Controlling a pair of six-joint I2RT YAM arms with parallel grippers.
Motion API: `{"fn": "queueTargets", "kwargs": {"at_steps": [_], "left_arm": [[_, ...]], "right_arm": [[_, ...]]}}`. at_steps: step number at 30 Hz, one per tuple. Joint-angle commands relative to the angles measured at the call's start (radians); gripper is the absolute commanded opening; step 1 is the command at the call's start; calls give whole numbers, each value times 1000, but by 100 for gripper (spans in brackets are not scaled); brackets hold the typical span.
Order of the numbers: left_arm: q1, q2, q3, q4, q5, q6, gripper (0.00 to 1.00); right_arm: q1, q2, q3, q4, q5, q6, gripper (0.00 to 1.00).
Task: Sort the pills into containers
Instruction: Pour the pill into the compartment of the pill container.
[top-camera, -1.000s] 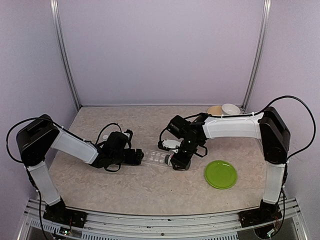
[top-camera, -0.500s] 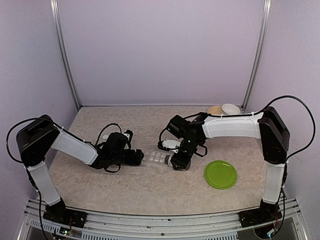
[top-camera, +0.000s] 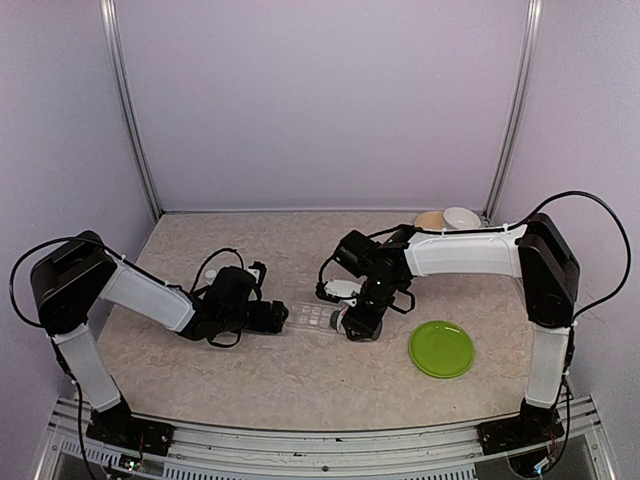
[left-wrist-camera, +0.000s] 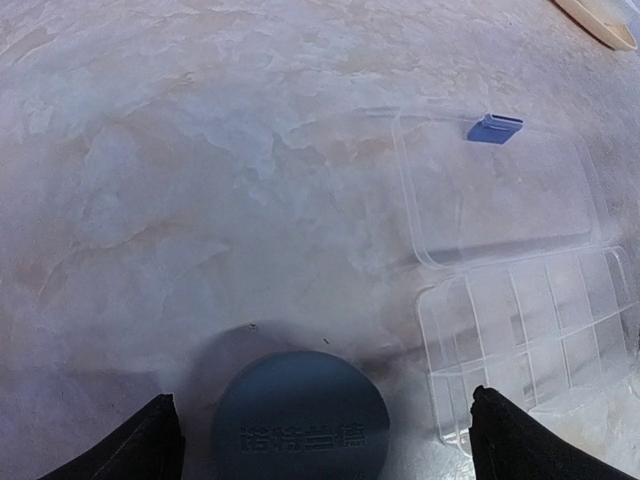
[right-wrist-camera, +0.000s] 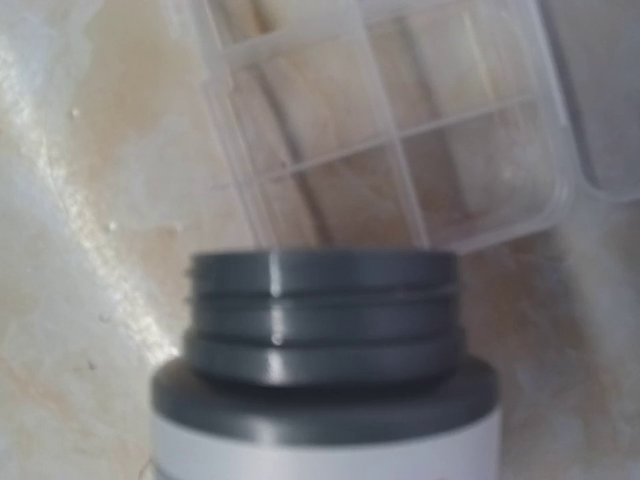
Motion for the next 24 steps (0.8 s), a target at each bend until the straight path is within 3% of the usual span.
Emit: {"fn": "queueTargets", "kwargs": {"at_steps": [1,24], "left_arm": [[-9,-39,-9,-22,15,-15,97],[-55,-19,-10,-22,26,-44,97]], "right_arm": [[8,-23,-2,-43,11,-12,23],[6,-42,3,-90,5,-51,25]]}}
